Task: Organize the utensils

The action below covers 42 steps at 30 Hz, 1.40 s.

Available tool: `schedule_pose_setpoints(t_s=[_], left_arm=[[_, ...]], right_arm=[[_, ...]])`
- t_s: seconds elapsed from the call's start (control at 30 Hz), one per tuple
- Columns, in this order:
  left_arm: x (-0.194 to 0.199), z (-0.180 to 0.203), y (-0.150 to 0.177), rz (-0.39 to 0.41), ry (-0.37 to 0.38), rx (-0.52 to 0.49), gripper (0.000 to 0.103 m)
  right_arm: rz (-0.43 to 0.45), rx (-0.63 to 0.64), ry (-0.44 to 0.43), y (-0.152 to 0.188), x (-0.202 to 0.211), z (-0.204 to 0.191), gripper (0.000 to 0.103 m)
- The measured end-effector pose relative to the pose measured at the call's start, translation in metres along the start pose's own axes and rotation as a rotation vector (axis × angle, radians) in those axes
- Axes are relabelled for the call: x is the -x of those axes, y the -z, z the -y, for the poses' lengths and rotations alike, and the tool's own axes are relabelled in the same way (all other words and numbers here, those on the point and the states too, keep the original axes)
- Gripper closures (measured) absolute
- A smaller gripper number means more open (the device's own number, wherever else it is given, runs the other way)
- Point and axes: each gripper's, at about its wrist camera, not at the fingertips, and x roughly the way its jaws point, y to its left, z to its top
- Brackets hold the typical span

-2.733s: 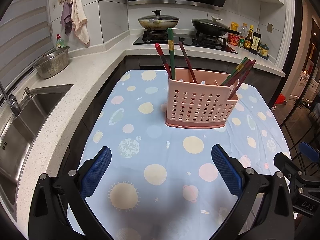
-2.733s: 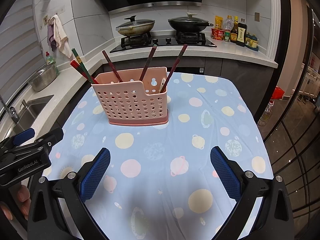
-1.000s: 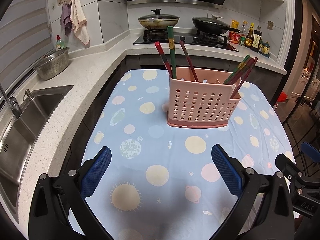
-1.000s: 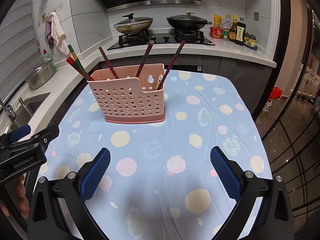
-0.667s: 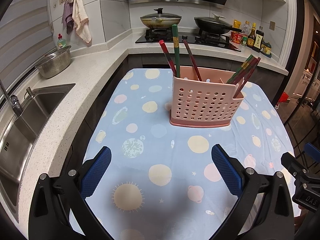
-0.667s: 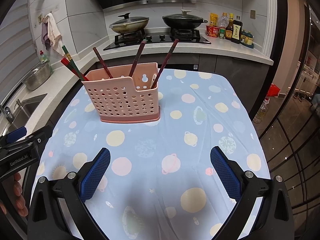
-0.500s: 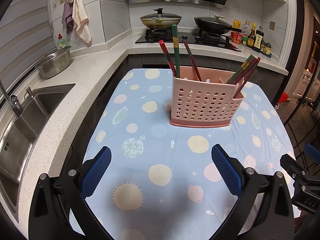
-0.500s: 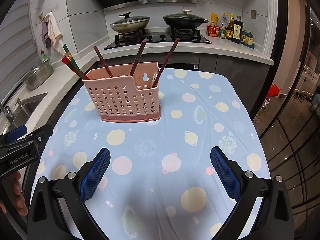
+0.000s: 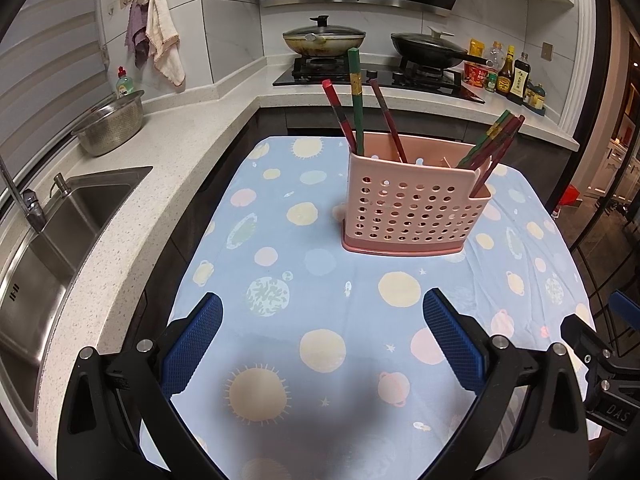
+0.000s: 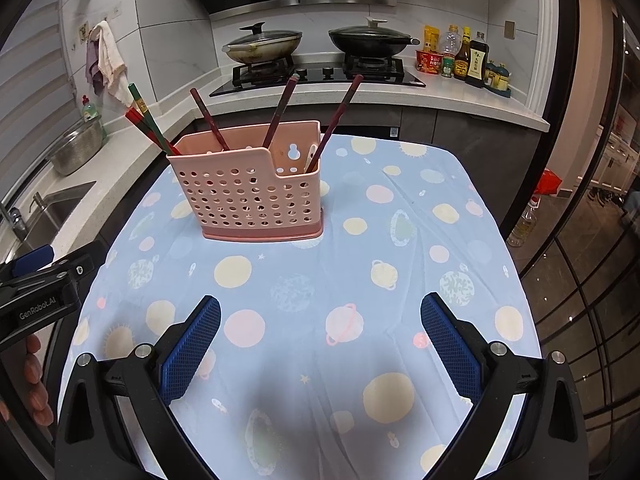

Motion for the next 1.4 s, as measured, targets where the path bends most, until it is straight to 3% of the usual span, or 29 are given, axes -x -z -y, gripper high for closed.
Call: schedule_pose_setpoints(t_s=[0.67,1.4], left_arm=[[-0.011,0.001,0.002,-0.064,-0.003,0.003,0.007],[-0.009,0.008,0.004,-0.051,-0.021,-0.003,0.007]], right_arm=[[-0.021,0.011,0.026,0.001,-0.004,-0.001,0.007],[-0.030,0.029,0.029,0.001,-0.007,-0.004,0.007]])
